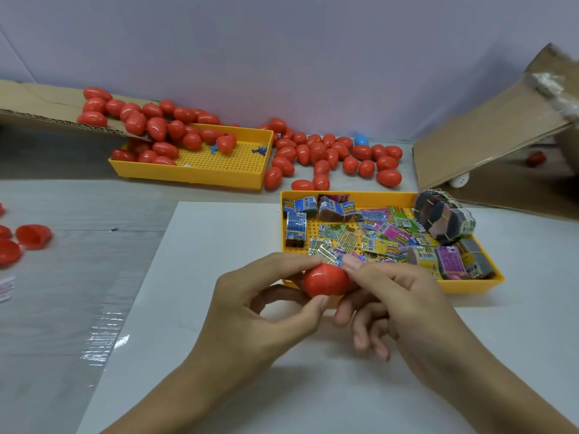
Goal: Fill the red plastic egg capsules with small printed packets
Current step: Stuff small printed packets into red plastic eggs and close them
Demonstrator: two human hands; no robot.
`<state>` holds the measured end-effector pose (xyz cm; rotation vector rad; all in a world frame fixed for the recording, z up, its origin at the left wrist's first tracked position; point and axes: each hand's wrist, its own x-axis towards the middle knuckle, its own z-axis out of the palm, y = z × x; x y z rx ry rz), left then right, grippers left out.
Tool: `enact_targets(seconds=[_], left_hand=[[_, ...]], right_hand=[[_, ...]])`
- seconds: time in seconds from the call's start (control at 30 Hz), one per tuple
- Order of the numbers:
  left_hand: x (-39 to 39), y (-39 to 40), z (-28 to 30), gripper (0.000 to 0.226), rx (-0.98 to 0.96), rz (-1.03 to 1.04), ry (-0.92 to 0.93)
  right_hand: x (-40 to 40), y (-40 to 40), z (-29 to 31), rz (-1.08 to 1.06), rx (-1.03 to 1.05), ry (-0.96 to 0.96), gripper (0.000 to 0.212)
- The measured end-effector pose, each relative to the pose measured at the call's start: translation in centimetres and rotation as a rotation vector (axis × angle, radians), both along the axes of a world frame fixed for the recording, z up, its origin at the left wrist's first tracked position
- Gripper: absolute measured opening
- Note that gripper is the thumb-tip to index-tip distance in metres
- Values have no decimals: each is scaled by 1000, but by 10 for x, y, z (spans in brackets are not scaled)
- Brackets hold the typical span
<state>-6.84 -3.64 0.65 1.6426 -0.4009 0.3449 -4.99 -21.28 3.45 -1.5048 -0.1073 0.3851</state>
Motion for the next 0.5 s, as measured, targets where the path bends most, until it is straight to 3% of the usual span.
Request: enact_targets(seconds=[0.13,0.27,0.5], left_hand=[[0,0,-5,39,-20,-26,-33],[0,-1,-5,40,-108,16,51],[0,-2,-3,39,-131,30,99]], right_hand=[[-1,-2,0,4,-2,-41,34],[-1,-6,0,-21,73,-108,24],[-2,-6,1,-18,124,-140,25]])
